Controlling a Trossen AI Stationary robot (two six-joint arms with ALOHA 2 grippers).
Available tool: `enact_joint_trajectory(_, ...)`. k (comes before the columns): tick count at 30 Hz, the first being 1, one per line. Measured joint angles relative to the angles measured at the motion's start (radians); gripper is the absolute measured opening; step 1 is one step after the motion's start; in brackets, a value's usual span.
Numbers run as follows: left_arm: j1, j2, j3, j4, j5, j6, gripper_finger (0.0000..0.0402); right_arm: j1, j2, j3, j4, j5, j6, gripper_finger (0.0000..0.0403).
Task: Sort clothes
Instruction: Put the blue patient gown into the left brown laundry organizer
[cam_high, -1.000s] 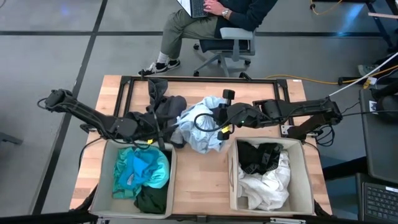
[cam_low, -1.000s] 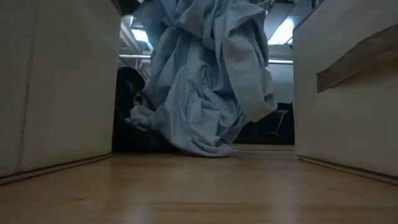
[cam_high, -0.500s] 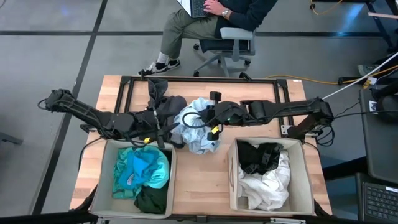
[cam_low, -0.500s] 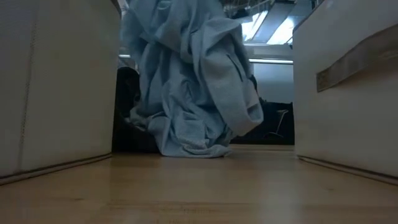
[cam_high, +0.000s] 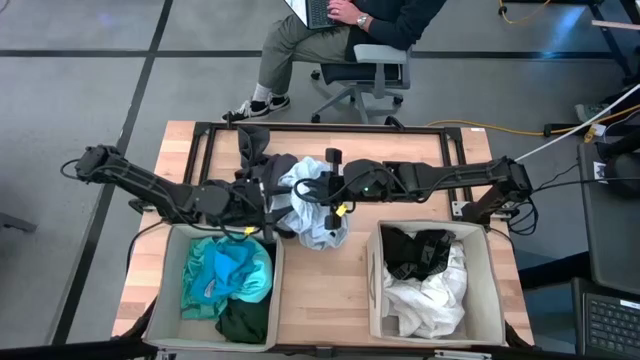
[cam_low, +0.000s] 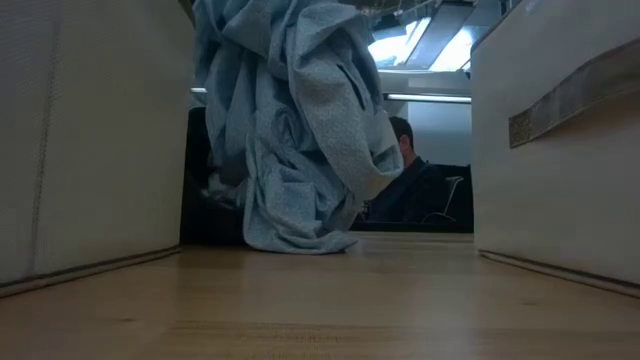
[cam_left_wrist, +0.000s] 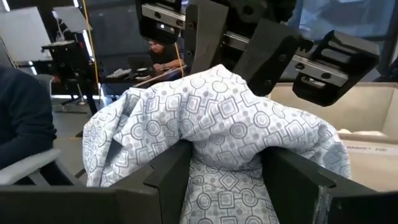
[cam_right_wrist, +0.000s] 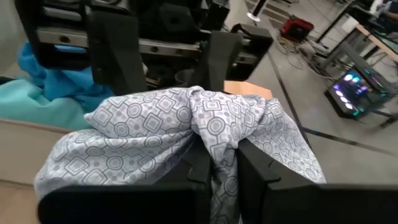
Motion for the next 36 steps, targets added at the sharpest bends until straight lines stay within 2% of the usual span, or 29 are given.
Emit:
enact_joint_trajectory(8, 0.001, 0.005, -0.003, 0.006, -0.008, 0.046, 0.0183, 0.000, 0.025, 0.002, -0.008, -0.024, 0.001, 0.0044)
enact_joint_trajectory(12, 0.013, 0.014, -0.003, 0.019, -0.014, 0.054, 0.0176, 0.000, 0.040, 0.002, 0.074, -0.044, 0.002, 0.0044)
enact_joint_trajectory(14, 0.016, 0.016, -0.002, 0.020, -0.003, 0.057, 0.0155, 0.002, 0.045, 0.002, 0.111, -0.060, 0.005, 0.0047)
enact_joint_trajectory(17, 0.017, 0.016, -0.003, 0.005, 0.003, 0.059, 0.0098, 0.003, 0.053, 0.001, 0.142, -0.067, 0.045, 0.0059)
enact_joint_trajectory(20, 0.018, 0.016, -0.002, 0.019, 0.012, 0.093, 0.0030, 0.002, 0.053, 0.001, 0.173, -0.077, 0.079, 0.0088)
enact_joint_trajectory(21, 0.018, 0.016, -0.002, 0.017, 0.013, 0.099, 0.0022, 0.003, 0.053, 0.002, 0.174, -0.081, 0.082, 0.0103)
enact_joint_trajectory(26, 0.018, 0.014, 0.000, 0.028, 0.015, 0.108, 0.0022, 0.022, 0.009, 0.000, 0.133, -0.080, 0.086, 0.0192)
enact_joint_trajectory(29, 0.014, 0.003, 0.001, 0.040, -0.006, 0.120, 0.0022, 0.029, -0.056, 0.032, 0.025, -0.033, 0.084, 0.0235)
enact_joint_trajectory(32, 0.006, -0.030, 0.002, 0.045, -0.015, 0.144, 0.0022, 0.038, -0.120, 0.092, -0.143, 0.040, 0.085, 0.0261)
enact_joint_trajectory(36, -0.015, -0.102, 0.045, 0.040, -0.017, 0.144, 0.0022, 0.036, -0.193, 0.158, -0.367, 0.142, 0.139, 0.0276)
